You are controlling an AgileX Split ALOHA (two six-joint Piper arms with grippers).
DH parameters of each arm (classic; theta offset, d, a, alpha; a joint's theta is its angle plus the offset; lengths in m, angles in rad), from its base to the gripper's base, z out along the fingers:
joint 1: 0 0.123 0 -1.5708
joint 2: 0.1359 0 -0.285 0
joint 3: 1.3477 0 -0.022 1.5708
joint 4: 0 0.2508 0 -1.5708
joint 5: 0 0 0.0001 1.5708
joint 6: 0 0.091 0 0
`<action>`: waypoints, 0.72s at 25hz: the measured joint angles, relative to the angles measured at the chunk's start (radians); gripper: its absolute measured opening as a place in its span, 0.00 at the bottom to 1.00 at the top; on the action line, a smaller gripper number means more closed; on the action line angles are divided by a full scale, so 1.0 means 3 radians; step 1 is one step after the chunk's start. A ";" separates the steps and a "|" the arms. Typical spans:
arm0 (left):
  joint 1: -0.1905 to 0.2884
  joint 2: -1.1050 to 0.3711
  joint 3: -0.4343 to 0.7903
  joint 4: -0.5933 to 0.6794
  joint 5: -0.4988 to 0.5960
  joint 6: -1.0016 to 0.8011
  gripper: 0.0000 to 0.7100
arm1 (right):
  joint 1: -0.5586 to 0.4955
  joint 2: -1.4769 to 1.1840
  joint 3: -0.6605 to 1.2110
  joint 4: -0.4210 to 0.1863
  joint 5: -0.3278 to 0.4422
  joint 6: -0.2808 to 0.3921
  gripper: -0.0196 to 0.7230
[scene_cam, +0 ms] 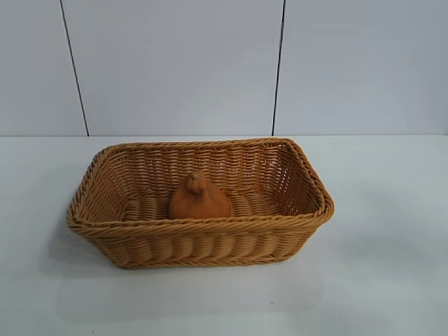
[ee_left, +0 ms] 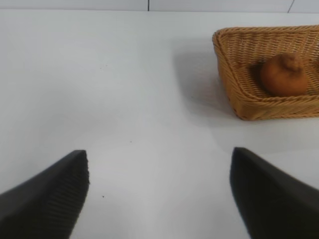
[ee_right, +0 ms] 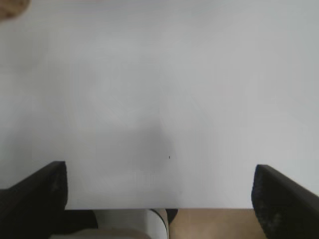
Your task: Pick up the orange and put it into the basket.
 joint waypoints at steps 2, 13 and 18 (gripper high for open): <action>0.0000 0.0000 0.0000 0.0000 0.0000 0.0000 0.78 | 0.0000 -0.0299 0.0000 0.0000 0.0000 0.0000 0.96; 0.0000 0.0000 0.0000 0.0000 0.0000 0.0000 0.78 | 0.0000 -0.1786 0.0014 -0.0021 0.0000 -0.0003 0.96; 0.0000 0.0000 0.0000 0.0000 0.0000 0.0000 0.78 | 0.0000 -0.1828 0.0031 -0.0021 0.0008 -0.0003 0.96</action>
